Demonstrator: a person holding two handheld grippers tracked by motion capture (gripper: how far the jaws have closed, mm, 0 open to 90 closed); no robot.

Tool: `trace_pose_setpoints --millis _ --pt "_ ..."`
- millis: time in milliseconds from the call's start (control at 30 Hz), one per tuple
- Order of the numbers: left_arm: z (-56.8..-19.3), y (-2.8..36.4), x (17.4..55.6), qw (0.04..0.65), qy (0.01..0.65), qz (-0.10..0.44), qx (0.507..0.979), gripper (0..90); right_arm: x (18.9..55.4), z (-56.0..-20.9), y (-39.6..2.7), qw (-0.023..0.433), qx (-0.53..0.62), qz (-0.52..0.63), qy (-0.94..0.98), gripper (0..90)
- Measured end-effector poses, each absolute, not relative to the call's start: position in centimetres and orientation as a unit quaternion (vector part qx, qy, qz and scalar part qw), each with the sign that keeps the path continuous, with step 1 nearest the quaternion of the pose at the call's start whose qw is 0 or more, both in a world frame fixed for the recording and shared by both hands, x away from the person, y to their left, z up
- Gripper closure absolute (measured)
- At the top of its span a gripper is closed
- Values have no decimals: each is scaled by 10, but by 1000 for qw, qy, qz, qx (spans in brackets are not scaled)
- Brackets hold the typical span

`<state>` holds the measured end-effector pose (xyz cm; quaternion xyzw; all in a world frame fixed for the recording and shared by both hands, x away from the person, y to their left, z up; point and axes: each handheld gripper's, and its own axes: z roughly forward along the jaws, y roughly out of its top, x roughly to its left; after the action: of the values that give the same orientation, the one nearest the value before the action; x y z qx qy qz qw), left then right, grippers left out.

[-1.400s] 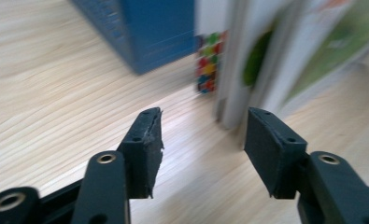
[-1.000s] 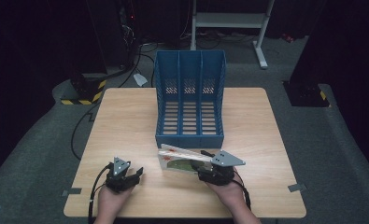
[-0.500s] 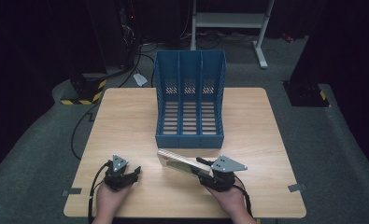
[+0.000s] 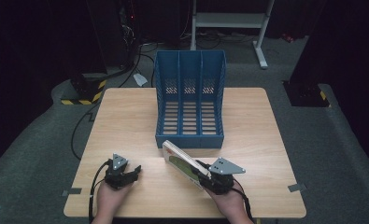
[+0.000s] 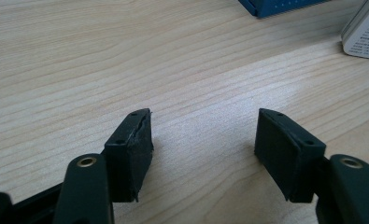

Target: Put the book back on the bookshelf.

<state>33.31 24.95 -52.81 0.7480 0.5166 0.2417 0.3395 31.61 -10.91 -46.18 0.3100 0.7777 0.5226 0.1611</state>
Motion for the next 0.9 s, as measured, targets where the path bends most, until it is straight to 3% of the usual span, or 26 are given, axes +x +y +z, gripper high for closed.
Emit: trace_pose_setpoints --millis 400,667,900 --pt "-528 249 333 340 516 241 749 366 319 -450 -95 170 319 480 799 649" --pt "-528 249 333 341 515 240 749 366 321 -446 -89 166 322 449 817 742" --pt "-528 248 332 341 515 239 749 369 322 -446 -90 159 333 449 814 751"
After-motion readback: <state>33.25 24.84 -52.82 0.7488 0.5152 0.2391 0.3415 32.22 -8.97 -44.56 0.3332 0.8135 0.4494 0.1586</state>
